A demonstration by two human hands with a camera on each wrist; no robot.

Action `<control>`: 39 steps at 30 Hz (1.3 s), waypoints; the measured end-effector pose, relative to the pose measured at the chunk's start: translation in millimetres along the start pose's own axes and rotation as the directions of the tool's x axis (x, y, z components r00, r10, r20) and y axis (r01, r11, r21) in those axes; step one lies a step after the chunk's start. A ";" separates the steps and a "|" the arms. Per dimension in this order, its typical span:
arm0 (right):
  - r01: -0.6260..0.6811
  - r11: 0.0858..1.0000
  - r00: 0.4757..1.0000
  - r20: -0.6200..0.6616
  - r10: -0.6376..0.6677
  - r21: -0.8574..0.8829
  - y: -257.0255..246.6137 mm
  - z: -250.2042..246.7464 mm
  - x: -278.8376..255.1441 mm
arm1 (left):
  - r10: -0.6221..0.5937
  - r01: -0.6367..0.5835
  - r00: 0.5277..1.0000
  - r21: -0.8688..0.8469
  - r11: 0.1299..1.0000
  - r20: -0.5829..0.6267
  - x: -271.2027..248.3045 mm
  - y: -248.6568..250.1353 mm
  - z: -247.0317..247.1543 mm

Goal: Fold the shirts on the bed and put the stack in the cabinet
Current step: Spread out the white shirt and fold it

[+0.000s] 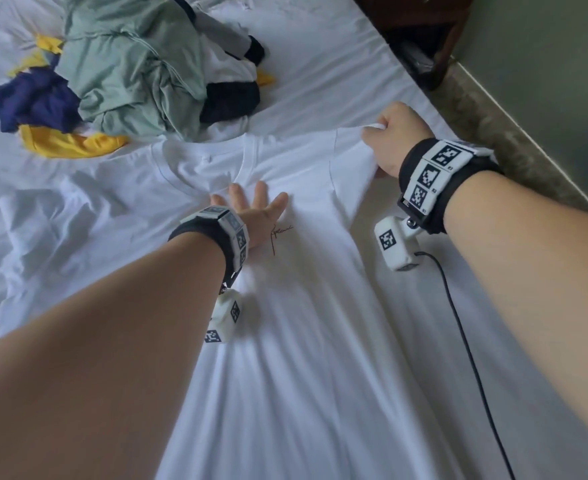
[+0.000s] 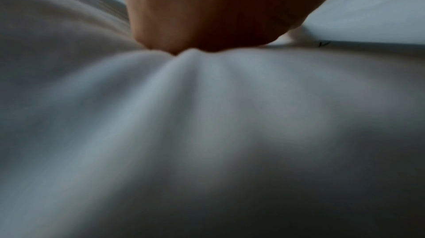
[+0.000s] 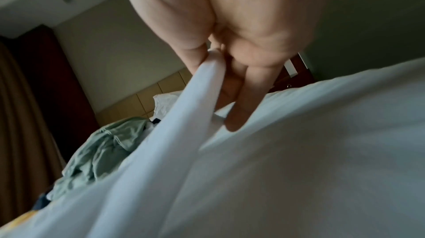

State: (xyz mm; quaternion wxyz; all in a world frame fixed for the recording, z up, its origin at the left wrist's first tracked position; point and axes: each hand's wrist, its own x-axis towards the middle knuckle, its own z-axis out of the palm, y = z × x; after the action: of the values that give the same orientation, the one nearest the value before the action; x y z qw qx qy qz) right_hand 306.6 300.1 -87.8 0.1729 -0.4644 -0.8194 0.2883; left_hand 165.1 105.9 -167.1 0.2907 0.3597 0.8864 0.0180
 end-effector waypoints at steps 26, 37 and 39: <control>-0.175 0.955 0.969 0.215 0.124 0.238 31.0 -0.8 -0.1 | -0.094 0.097 0.994 -0.073 0.993 0.049 -13.5 7.9 1.3; -0.440 0.884 0.897 0.045 0.439 0.155 62.5 -31.2 6.9 | -0.095 0.098 0.994 -0.066 0.993 0.045 -13.2 7.6 2.5; -0.469 0.866 0.882 0.043 0.470 0.175 69.6 -32.2 0.0 | -0.097 0.099 0.994 -0.059 0.993 0.047 -13.4 7.9 2.5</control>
State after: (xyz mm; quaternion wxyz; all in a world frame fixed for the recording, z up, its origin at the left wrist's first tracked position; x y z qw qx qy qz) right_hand 370.3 338.1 -106.9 0.1394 -0.6323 -0.6523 0.3941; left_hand 179.0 102.6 -160.6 0.3214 0.3070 0.8955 0.0232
